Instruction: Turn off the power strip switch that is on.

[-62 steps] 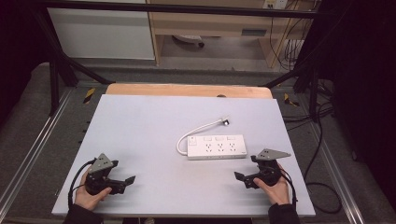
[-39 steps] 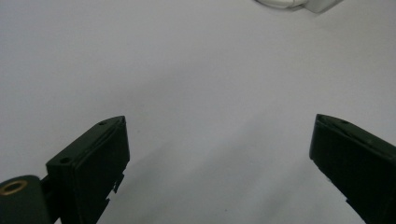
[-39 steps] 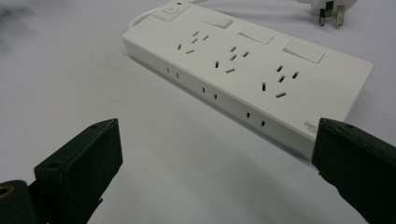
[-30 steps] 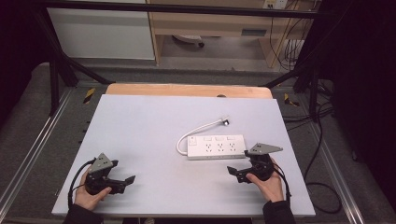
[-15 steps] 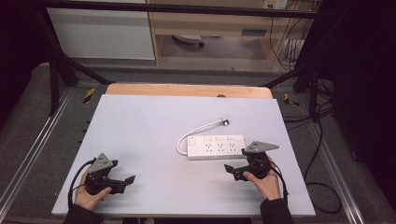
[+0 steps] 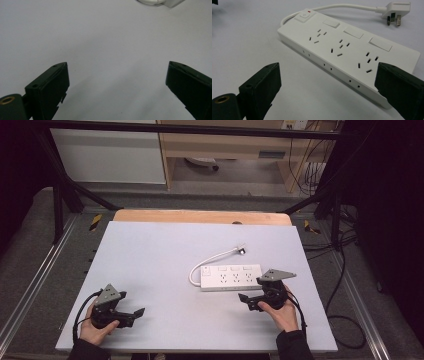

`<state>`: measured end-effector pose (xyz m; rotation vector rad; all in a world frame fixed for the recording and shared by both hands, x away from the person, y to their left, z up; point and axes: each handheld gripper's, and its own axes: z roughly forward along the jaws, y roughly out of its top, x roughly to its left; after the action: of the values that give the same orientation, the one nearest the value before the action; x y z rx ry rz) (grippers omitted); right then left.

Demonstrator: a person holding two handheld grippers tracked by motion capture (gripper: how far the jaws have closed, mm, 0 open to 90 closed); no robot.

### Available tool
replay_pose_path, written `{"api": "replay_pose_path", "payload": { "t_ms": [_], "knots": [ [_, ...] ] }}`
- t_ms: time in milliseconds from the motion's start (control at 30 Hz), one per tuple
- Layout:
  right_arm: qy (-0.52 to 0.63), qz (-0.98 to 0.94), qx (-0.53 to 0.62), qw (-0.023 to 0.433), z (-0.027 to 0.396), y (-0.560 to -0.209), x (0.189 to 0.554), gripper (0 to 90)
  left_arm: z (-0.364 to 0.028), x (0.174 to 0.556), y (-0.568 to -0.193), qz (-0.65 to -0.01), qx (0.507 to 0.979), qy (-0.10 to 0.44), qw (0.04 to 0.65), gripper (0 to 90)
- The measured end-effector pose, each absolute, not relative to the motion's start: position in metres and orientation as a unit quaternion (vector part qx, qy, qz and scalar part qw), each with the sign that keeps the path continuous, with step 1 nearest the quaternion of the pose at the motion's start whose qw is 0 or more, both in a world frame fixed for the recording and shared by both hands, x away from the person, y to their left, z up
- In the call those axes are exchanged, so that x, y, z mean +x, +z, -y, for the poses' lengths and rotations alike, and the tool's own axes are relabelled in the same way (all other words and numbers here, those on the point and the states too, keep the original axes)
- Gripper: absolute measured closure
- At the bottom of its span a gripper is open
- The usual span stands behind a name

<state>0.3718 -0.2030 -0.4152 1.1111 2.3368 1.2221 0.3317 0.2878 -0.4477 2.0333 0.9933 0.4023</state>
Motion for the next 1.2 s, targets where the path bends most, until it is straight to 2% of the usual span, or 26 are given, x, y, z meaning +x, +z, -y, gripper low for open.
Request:
{"api": "replay_pose_path", "payload": {
  "t_ms": [533, 1200],
  "knots": [
    [0.425, -0.808, 0.381, 0.142, 0.188, -0.409, 0.381, 12.2, -0.288, 0.332, -0.448, -0.395, 0.807, 0.160, 0.408, 5.0],
    [0.427, -0.806, 0.381, 0.152, 0.174, -0.405, 0.396, 29.2, -0.288, 0.332, -0.448, -0.395, 0.807, 0.161, 0.409, 5.1]
  ]
}}
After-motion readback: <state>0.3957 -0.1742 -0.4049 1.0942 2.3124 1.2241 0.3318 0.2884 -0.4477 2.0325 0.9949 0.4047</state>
